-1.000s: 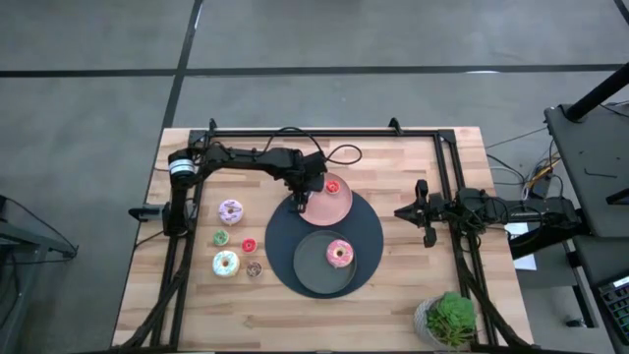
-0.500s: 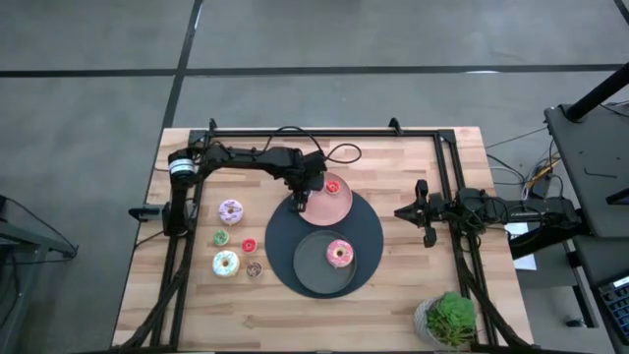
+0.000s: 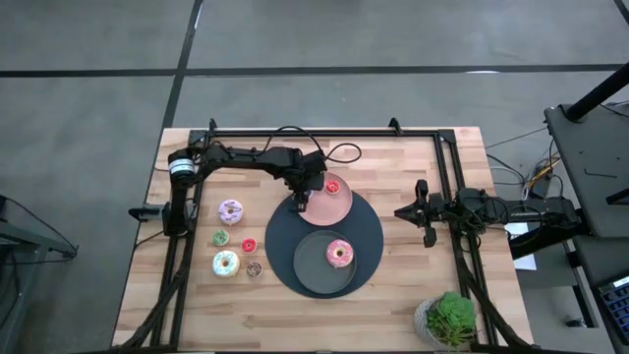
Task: Pick & Place donuts
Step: Put the small blue donut on the pink plate, then put the small orange donut on the pink plate
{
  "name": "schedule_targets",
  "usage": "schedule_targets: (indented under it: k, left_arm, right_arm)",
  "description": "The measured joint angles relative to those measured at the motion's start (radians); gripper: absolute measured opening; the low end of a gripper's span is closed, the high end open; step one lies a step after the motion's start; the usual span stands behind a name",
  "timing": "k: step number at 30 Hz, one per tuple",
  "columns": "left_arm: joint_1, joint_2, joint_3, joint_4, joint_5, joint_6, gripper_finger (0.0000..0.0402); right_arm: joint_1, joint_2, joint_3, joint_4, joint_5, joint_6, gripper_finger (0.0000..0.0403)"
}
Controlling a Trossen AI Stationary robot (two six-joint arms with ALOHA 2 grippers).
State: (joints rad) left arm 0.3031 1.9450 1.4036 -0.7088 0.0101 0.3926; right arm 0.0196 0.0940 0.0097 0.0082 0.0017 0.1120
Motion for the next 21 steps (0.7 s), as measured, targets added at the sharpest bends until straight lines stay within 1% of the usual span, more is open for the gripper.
schedule_targets:
  k: [5,11,16,21]
  left_arm:
    - [0.001,0.0,0.0,-0.001,0.0,0.0,0.0244]
    - [0.001,0.0,0.001,-0.008,-0.003,0.0,0.0245]
    - [0.001,-0.002,0.034,-0.064,-0.011,0.0,0.0245]
    - [0.001,-0.036,0.06,-0.104,-0.012,-0.003,0.0245]
  right_arm:
    - [0.0,0.0,0.0,0.0,0.0,0.0,0.0029]
    - [0.0,0.0,0.0,0.0,0.0,0.0,0.0029]
    - [0.0,0.0,0.0,0.0,0.0,0.0,0.0029]
    - [0.0,0.0,0.0,0.0,0.0,0.0,0.0029]
